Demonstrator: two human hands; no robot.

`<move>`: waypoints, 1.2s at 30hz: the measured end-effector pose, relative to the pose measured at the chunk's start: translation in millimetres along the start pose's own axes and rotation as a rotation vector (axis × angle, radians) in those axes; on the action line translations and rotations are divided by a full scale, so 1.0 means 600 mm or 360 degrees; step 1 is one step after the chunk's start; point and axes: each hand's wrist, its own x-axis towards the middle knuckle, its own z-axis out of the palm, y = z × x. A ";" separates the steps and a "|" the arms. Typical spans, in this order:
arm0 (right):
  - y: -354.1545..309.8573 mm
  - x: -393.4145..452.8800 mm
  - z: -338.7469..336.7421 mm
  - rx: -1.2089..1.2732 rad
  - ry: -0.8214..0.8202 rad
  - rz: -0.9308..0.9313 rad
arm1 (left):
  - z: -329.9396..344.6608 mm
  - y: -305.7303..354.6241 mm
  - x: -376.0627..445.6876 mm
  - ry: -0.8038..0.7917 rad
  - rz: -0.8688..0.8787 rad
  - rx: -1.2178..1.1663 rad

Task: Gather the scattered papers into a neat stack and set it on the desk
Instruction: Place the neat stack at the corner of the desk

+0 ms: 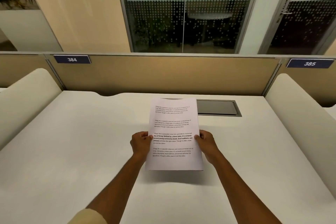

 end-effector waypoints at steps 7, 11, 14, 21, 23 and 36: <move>-0.008 0.005 0.040 0.0007 -0.0019 -0.0045 | -0.037 -0.016 0.006 0.0124 0.0052 0.0057; -0.019 0.002 0.070 0.0025 -0.0066 -0.0055 | -0.062 -0.031 0.020 0.0129 0.0046 0.0045; -0.030 0.006 0.095 -0.0018 -0.0101 -0.0037 | -0.082 -0.039 0.032 0.0148 0.0023 0.0016; -0.054 0.015 0.187 -0.0074 -0.0158 -0.0063 | -0.151 -0.063 0.080 0.0173 -0.0040 -0.0047; -0.062 0.016 0.220 -0.0069 -0.0183 -0.0078 | -0.178 -0.071 0.101 0.0157 -0.0037 -0.0067; -0.138 0.031 0.553 -0.0058 -0.0197 -0.0067 | -0.433 -0.138 0.327 0.0079 0.0048 0.0096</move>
